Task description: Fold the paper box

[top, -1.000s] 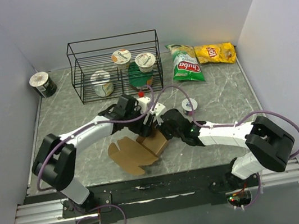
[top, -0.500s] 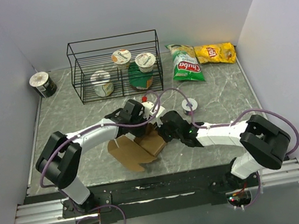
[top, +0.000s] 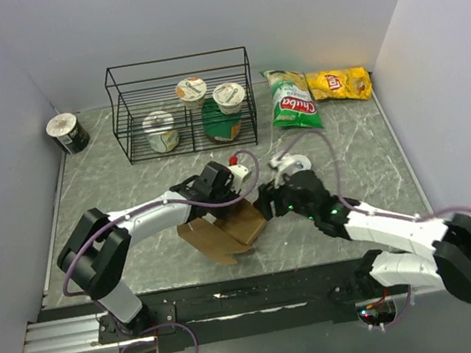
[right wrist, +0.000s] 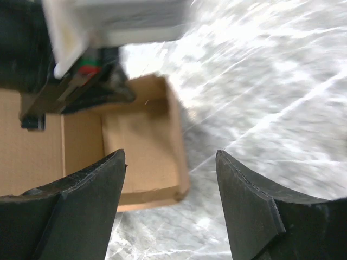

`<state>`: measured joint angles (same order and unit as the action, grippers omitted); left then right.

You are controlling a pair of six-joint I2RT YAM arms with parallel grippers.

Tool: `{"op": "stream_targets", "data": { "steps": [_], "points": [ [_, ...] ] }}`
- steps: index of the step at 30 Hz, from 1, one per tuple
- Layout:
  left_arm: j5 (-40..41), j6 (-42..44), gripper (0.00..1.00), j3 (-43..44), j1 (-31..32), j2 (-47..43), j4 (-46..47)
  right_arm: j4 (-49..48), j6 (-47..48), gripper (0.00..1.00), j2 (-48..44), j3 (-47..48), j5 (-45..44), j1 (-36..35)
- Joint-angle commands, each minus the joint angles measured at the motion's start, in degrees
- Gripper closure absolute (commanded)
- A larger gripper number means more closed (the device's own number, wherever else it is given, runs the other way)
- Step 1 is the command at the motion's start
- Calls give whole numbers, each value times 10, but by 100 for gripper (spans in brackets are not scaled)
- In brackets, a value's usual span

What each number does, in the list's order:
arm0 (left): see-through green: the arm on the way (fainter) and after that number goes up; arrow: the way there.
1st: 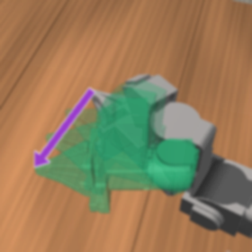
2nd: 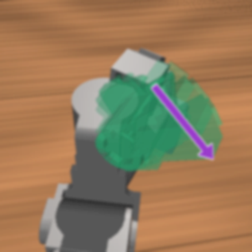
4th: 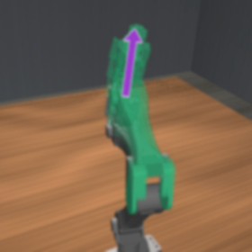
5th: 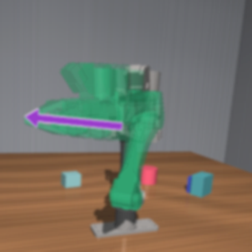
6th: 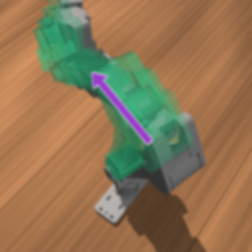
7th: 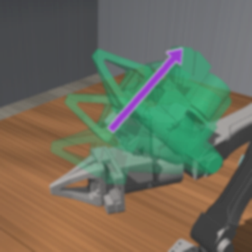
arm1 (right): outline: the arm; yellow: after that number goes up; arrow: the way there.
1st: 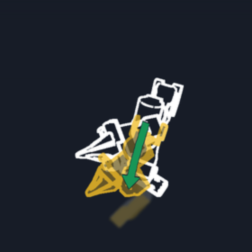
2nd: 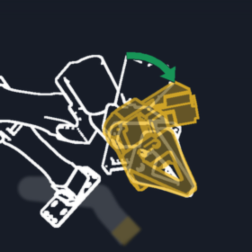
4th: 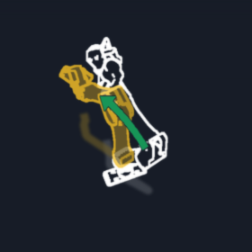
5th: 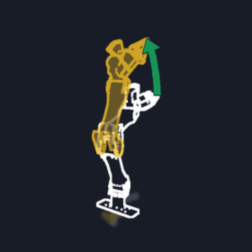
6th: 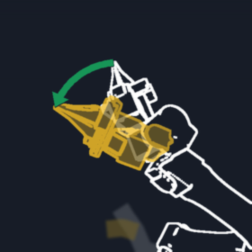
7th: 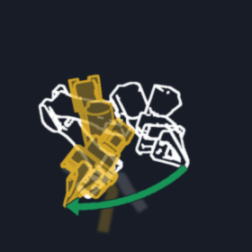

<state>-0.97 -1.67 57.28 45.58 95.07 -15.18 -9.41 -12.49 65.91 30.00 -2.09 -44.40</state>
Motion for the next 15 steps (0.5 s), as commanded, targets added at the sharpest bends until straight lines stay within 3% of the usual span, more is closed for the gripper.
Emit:
{"op": "stream_targets", "data": {
  "steps": [1, 6, 15],
  "points": [
    [3, 11, 99, -20, 7, -34, 22, -45, -66, 31, -81, -50, 35, 74],
    [-18, 10, 99, -33, 11, -58, 42, -50, -104, 39, -45, -51, 42, 122],
    [-39, 11, 99, -30, 25, -43, 38, -148, -121, 41, 141, 10, 118, 126]
  ]
}}
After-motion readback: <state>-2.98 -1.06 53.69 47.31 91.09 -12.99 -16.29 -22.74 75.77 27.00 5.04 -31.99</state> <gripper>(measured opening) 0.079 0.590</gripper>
